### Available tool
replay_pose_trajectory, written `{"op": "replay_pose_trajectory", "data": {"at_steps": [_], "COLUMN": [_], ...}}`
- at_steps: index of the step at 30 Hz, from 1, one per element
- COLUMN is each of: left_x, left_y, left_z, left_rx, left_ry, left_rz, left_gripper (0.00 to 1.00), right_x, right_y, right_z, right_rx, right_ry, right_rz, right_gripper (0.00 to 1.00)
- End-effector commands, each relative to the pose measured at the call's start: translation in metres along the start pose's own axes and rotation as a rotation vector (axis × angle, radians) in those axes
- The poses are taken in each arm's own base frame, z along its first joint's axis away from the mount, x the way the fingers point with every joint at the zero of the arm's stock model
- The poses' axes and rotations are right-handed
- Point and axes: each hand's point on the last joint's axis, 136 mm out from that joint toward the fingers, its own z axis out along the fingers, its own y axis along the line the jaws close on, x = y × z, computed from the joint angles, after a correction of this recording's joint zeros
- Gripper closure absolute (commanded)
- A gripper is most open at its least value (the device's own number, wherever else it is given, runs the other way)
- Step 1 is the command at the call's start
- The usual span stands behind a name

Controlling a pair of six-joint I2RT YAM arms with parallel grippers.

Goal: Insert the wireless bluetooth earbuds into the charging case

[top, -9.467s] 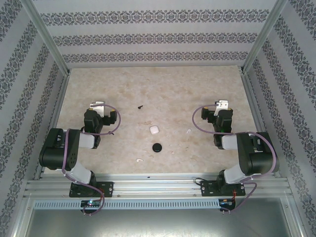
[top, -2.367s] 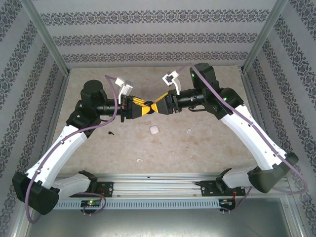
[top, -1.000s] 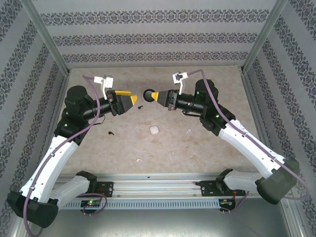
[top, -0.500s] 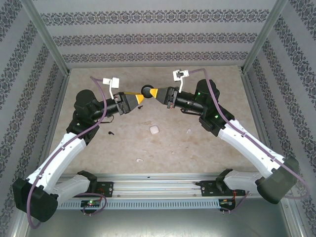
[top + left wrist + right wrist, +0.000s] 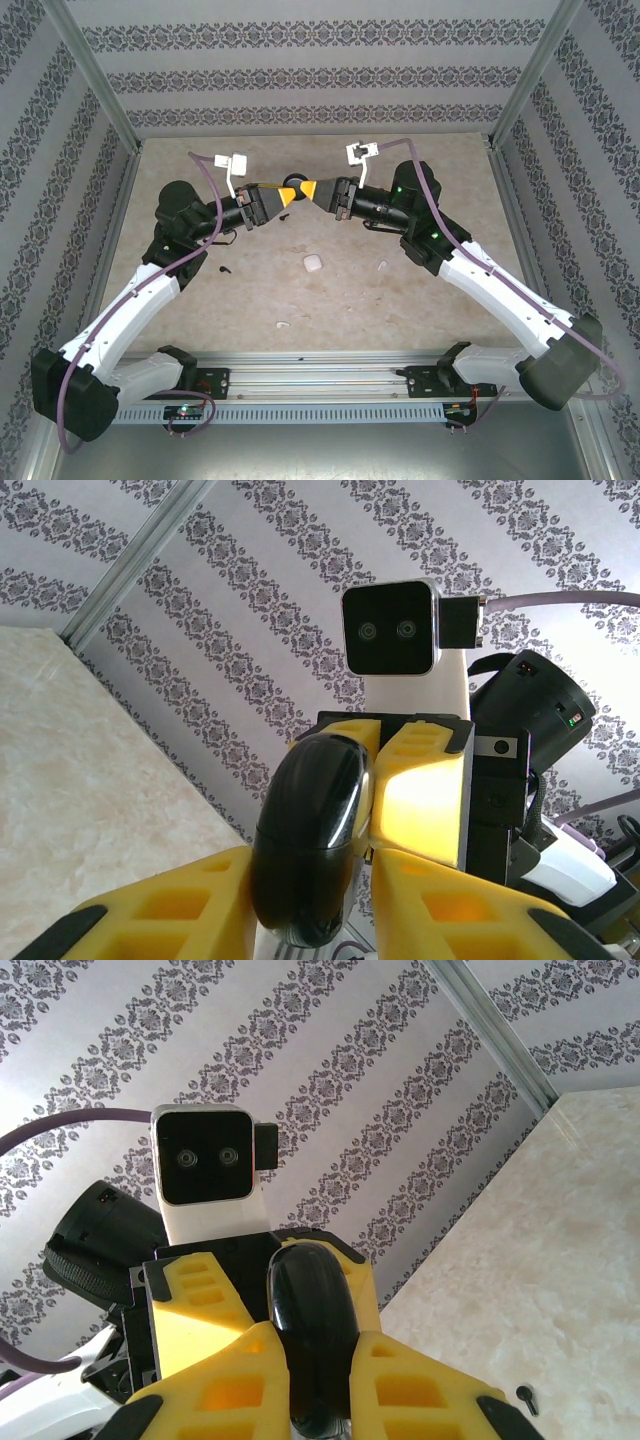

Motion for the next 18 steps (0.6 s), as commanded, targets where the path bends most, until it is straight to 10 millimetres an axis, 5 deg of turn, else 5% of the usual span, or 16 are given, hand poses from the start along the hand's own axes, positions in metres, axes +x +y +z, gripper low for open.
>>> {"op": "replay_pose_trajectory", "data": {"at_steps": [1,5,12,18], "left_x": [-0.002,0.003,0.007,0.016], "left_y": [-0.018,-0.017,-0.017,-0.018], "left_z": [0.001,0.003,0.006,-0.003], "left_rx": [0.063,0.064,0.054,0.025], "left_ry": [-0.003,0.016,0.046,0.073], "left_rz": [0.044,0.040,0.044,0.180], "left_gripper": [0.62,0.63,0.89,1.00], "right_x": [-0.004,-0.005,-0.003,0.006], "right_y": [0.012,0.012,0.011,-0.003], "right_z": [0.003,0.002,0.003,0.003], "right_rx": [-0.038,-0.037,-0.032,0.068], "right_ry": [-0.013,-0.024,-0.007,0.070], "right_rz": [-0.014,-0.017,-0.013,-0.018], "right_gripper": [0.90,0.90,0.88,0.69]}}
